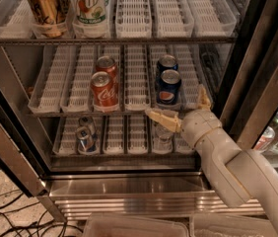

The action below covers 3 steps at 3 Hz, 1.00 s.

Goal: Pick pepsi can from middle shelf of fridge

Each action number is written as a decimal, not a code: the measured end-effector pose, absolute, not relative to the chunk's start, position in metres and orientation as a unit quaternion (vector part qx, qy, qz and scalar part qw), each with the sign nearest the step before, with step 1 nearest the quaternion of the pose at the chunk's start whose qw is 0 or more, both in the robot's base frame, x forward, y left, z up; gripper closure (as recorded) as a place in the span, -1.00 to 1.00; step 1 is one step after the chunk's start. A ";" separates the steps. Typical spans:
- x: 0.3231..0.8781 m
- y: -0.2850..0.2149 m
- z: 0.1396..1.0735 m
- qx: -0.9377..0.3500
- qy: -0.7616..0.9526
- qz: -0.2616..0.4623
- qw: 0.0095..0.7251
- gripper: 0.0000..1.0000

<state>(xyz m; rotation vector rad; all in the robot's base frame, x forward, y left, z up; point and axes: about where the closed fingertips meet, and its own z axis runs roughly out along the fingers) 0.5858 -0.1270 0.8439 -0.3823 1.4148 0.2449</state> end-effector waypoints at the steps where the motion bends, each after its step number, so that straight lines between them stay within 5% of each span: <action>1: 0.586 -0.127 0.844 -0.174 0.644 0.111 0.736 -0.90; 2: 0.586 -0.127 0.844 -0.174 0.644 0.112 0.736 -0.80; 3: 0.586 -0.127 0.844 -0.174 0.644 0.112 0.736 -0.43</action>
Offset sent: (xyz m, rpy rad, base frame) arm 0.0000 0.0000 0.0000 0.0000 0.0000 0.0000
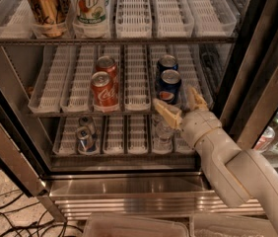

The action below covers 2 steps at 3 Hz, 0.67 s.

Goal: Pick pepsi can from middle shelf of fridge

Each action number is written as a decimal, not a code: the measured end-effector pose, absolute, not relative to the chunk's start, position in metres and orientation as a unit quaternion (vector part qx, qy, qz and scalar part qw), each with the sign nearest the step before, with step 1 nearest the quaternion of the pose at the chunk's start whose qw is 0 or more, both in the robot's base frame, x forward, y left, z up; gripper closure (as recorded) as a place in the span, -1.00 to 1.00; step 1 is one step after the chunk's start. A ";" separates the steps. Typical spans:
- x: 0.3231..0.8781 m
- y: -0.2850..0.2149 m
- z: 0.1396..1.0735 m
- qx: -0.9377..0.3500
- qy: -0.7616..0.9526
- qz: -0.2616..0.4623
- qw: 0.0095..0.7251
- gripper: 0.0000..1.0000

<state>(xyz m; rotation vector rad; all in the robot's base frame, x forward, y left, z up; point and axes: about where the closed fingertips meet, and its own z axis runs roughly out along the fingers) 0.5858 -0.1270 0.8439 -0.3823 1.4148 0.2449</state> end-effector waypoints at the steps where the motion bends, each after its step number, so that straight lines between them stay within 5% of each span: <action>1: 0.586 -0.127 0.844 -0.174 0.644 0.112 0.736 -0.36; 2: 0.586 -0.127 0.844 -0.174 0.644 0.112 0.736 -0.56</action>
Offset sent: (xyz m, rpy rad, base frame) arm 0.0000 0.0000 0.0000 0.0000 0.0000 0.0000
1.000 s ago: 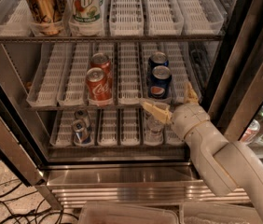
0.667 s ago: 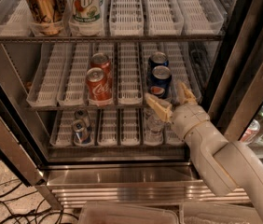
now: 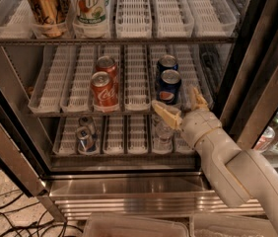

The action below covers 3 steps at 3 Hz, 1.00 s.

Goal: Pick pepsi can from middle shelf of fridge

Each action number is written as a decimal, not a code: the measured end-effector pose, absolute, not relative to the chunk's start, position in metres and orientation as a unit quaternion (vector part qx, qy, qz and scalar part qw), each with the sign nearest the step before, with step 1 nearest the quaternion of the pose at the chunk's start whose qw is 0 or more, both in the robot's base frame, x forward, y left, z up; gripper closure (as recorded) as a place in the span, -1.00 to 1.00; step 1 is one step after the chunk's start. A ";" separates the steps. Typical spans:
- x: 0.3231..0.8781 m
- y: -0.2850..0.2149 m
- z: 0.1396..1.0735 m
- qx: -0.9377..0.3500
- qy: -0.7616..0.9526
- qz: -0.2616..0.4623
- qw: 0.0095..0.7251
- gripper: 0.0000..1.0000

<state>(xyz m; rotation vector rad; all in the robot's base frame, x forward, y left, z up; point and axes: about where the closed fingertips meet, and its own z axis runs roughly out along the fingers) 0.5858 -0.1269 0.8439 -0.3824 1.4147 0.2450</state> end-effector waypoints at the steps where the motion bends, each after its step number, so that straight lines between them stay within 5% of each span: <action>1: 0.586 -0.127 0.844 -0.174 0.644 0.111 0.736 -0.12; 3: 0.589 -0.128 0.845 -0.172 0.645 0.107 0.736 -0.38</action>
Offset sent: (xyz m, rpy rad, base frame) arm 0.0020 -0.0016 -0.0009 -0.0028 0.0025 -0.0083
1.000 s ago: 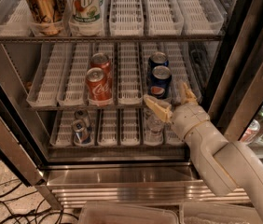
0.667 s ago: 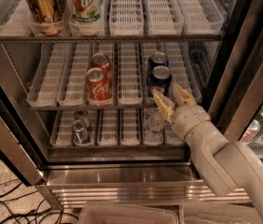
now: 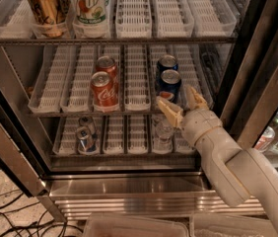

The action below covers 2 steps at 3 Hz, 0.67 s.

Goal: Pick pepsi can from middle shelf of fridge

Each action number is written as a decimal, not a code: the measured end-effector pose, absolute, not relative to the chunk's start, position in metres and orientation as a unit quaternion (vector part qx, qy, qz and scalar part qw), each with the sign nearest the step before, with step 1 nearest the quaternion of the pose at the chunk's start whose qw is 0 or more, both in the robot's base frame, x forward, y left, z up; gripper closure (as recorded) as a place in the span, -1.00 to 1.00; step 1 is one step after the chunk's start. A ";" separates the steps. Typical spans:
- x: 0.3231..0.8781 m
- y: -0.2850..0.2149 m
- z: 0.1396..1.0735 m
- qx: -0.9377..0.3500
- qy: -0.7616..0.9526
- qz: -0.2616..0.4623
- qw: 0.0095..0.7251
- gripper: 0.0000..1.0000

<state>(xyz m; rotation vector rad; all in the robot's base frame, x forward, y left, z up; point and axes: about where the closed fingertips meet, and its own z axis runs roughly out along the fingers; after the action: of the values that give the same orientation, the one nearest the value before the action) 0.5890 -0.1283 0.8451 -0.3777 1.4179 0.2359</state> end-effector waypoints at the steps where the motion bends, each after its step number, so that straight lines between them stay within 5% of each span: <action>1: 0.590 -0.128 0.844 -0.173 0.647 0.107 0.735 -0.38; 2: 0.598 -0.126 0.841 -0.177 0.653 0.106 0.729 -0.36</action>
Offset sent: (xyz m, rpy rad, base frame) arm 0.0191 0.0018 -0.0085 -0.0292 0.0394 0.0053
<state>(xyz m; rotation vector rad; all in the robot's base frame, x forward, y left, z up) 0.5978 -0.1257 0.8410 -0.3906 1.4373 0.2329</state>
